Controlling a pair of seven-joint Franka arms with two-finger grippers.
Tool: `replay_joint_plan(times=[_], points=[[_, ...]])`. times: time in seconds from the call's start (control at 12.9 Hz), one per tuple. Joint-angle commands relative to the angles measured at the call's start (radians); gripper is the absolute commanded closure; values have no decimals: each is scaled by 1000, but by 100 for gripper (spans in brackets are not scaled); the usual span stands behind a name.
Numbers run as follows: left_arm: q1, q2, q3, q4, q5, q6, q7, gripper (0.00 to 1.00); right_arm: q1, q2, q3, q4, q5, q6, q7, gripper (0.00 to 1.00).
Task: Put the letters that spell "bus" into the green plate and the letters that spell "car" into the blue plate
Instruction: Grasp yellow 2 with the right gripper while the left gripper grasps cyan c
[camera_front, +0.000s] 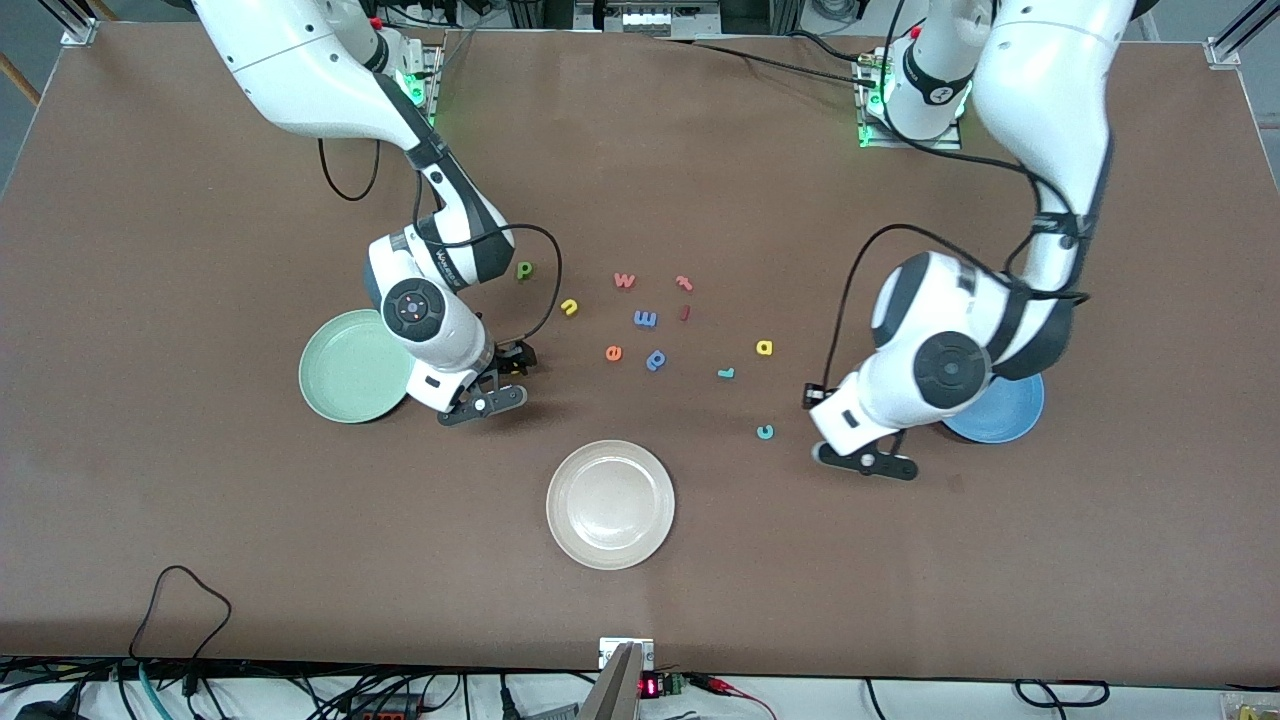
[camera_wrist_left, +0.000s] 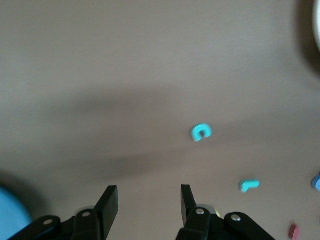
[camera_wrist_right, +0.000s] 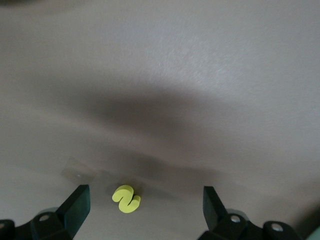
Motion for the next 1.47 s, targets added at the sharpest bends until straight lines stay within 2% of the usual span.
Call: replay_joint_plan(times=[0.0,0.39,0.7,1.08,1.39], points=[[-8,51,12,30,-9,68,-29,41,34,22,-8,8,-15,5,4,2],[-33,122,12,30,-14,183,-101,41,44,20,-10,-27,-19,2,4,3],[-58,160,12,32,-15,213,-265,43,44,17,-10,-44,-21,2,4,19],[-67,192,12,38,-15,256,-373,45,44,17,-11,-43,-21,2,3,59],[-68,197,11,44,-17,257,-379,45,42,17,-13,-41,-19,2,3,87]])
